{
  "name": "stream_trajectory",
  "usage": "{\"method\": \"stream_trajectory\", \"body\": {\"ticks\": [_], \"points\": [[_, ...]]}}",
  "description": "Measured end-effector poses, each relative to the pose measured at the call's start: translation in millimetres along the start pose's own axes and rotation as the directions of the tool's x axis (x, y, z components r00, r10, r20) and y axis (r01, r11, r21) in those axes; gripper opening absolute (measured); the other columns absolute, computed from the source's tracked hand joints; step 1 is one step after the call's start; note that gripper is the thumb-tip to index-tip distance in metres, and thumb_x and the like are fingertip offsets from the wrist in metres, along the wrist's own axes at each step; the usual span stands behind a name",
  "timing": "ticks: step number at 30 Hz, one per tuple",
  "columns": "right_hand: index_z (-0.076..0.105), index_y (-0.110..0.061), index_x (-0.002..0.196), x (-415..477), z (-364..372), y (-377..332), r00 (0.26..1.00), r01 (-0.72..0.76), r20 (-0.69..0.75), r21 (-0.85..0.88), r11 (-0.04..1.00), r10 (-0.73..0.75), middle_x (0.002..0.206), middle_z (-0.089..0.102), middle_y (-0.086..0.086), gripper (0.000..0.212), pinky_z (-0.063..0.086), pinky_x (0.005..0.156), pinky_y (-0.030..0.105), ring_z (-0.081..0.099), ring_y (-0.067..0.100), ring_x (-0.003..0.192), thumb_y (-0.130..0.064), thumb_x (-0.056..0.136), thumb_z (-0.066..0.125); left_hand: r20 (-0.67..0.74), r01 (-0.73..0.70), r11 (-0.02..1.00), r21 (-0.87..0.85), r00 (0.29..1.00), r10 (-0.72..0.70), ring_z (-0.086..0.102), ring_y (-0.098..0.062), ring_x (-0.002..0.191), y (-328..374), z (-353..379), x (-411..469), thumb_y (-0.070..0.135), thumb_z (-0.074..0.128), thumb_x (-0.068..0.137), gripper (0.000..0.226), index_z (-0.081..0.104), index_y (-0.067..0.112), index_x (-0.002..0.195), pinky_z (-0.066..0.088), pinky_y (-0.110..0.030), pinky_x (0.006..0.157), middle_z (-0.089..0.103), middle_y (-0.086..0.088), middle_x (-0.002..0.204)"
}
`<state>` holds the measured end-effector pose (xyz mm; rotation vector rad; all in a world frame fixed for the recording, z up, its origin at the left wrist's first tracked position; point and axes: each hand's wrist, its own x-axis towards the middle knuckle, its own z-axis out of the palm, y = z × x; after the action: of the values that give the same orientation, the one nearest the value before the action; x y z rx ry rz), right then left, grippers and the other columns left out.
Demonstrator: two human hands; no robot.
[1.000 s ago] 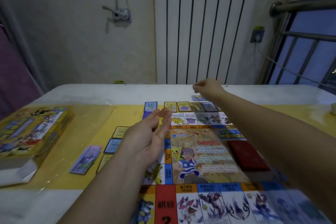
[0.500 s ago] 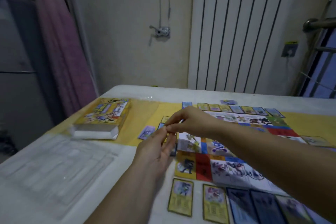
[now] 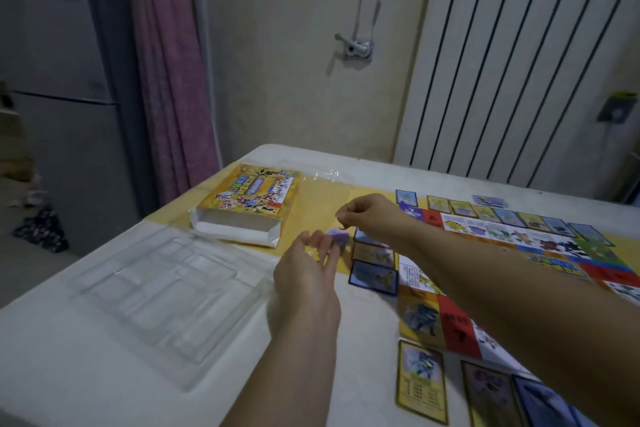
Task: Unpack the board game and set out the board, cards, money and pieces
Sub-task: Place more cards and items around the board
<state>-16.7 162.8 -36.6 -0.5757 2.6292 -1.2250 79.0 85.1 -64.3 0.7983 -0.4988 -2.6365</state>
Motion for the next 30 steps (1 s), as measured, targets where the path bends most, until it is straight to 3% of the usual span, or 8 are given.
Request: {"method": "stream_trajectory", "body": {"ticks": [5,9,13,15,17,21,26,30], "points": [[0.068,-0.004,0.109,11,3,8,0.997,-0.006,-0.070,-0.305,0.952,-0.017,0.111,0.067,0.013,0.033,0.046,0.081,0.033,0.060,0.025,0.097,-0.029,0.098,0.049,0.019,-0.005,1.000,0.008,1.000,0.005,0.060,-0.019,0.075,3,-1,-1,0.008,0.044,0.097,0.017,0.055,0.005,0.084,0.053,-0.030,0.071,0.054,-0.010,0.081],[0.070,-0.010,0.109,-30,-23,-12,0.987,0.152,-0.012,-0.260,0.954,-0.161,0.106,0.069,0.005,0.025,0.045,0.074,0.024,0.062,0.015,0.093,-0.024,0.096,0.053,0.109,0.087,0.996,0.001,0.990,-0.087,0.057,-0.021,0.075,-2,0,-8,0.013,0.041,0.099,0.018,0.056,0.003,0.097,0.050,-0.034,0.087,0.054,-0.013,0.091],[0.072,-0.016,0.107,-87,-48,-23,0.959,0.285,0.107,-0.354,0.891,-0.264,0.080,0.064,-0.016,0.020,0.038,0.054,0.003,0.053,-0.015,0.063,-0.023,0.092,0.060,0.199,0.192,0.978,0.082,0.958,-0.205,0.054,-0.022,0.073,-18,5,-32,0.013,0.037,0.101,0.022,0.055,0.001,0.098,0.048,-0.031,0.074,0.055,-0.015,0.094],[0.072,-0.017,0.108,-112,-60,-19,0.959,0.282,0.127,-0.411,0.867,-0.252,0.072,0.057,-0.020,0.021,0.035,0.051,0.001,0.047,-0.022,0.055,-0.025,0.092,0.061,0.243,0.246,0.961,0.127,0.931,-0.271,0.053,-0.022,0.073,-31,9,-52,0.011,0.034,0.101,0.025,0.053,-0.001,0.090,0.048,-0.031,0.073,0.055,-0.014,0.089],[0.071,-0.018,0.110,-133,-73,-10,0.962,0.273,0.132,-0.493,0.826,-0.239,0.087,0.064,-0.013,0.023,0.034,0.056,-0.001,0.044,-0.026,0.058,-0.026,0.092,0.059,0.286,0.314,0.937,0.154,0.893,-0.346,0.055,-0.024,0.076,-46,14,-73,0.012,0.032,0.101,0.029,0.051,-0.003,0.086,0.050,-0.033,0.079,0.055,-0.017,0.090],[0.072,-0.017,0.110,-173,-103,9,0.978,0.203,0.090,-0.585,0.785,-0.186,0.101,0.070,0.000,0.024,0.036,0.058,0.004,0.050,-0.001,0.066,-0.025,0.091,0.060,0.330,0.398,0.878,0.267,0.818,-0.471,0.058,-0.025,0.078,-84,26,-109,0.011,0.031,0.101,0.030,0.054,-0.007,0.093,0.050,-0.035,0.082,0.060,-0.018,0.084],[0.074,-0.019,0.103,-223,-146,39,0.996,0.073,0.008,-0.562,0.824,-0.084,0.083,0.068,-0.005,0.020,0.036,0.055,0.007,0.051,0.000,0.062,-0.025,0.085,0.069,0.341,0.467,0.798,0.381,0.731,-0.591,0.059,-0.026,0.085,-131,42,-145,0.017,0.029,0.103,0.033,0.043,-0.002,0.126,0.051,-0.035,0.070,0.057,-0.021,0.107],[0.073,-0.020,0.087,-260,-178,67,0.990,0.009,-0.118,-0.463,0.887,-0.072,0.058,0.056,-0.017,0.007,0.036,0.050,0.006,0.050,-0.010,0.051,-0.022,0.080,0.074,0.355,0.441,0.744,0.502,0.679,-0.642,0.058,-0.024,0.085,-167,57,-182,0.023,0.029,0.103,0.035,0.050,-0.005,0.109,0.049,-0.034,0.079,0.058,-0.018,0.100]]}}
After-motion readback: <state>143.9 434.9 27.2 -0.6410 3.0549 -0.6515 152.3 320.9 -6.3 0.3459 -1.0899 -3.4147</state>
